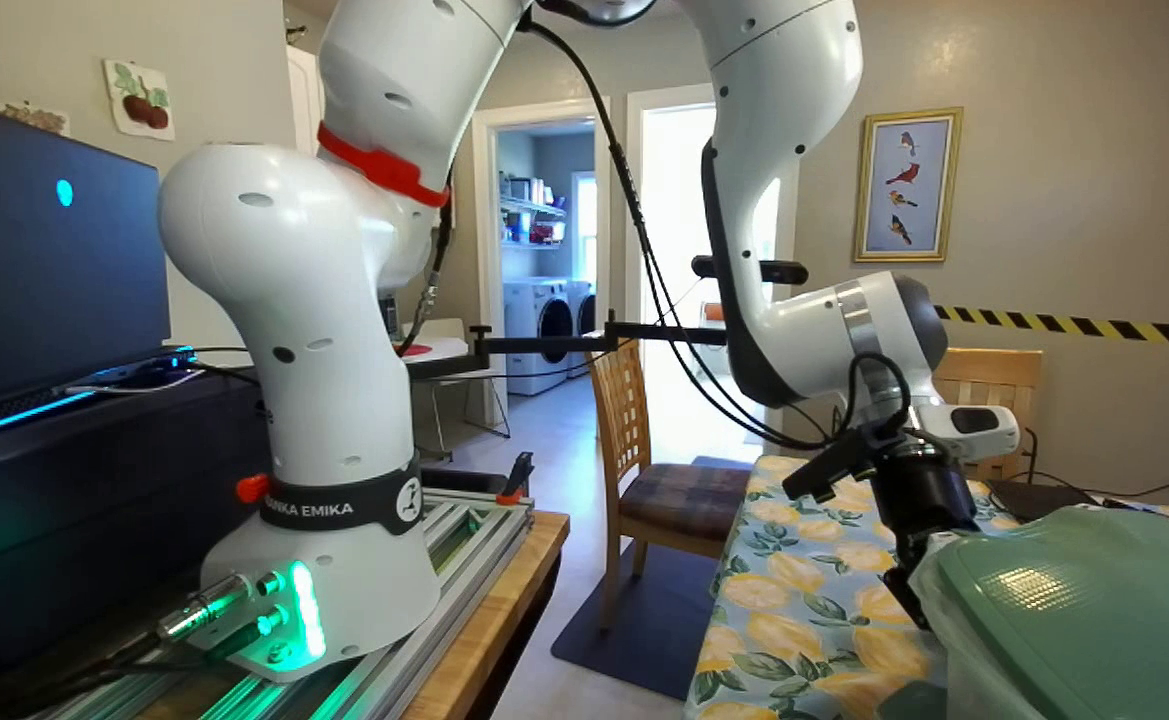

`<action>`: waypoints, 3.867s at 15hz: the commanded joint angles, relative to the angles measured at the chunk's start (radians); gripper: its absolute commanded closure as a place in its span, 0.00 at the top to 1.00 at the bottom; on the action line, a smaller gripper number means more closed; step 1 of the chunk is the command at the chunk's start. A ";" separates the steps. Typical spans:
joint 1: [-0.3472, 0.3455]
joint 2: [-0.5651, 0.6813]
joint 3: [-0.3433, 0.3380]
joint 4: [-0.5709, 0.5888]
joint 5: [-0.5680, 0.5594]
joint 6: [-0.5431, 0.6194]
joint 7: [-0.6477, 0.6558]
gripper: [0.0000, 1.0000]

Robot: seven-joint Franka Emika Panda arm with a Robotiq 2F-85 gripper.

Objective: Turn the bin around then open it.

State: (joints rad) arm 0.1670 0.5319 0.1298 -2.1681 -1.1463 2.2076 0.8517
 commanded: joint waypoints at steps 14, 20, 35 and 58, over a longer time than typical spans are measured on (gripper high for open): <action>0.007 -0.473 0.025 -0.212 0.561 0.027 -0.268 0.34; 0.008 -0.291 -0.022 -0.189 0.324 -0.028 -0.194 0.72; 0.052 -0.073 -0.049 -0.075 0.113 -0.043 -0.181 1.00; 0.042 0.153 -0.055 0.113 -0.038 0.085 -0.020 0.60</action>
State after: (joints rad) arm 0.2127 0.6530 0.0764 -2.0852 -1.1883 2.2793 0.8231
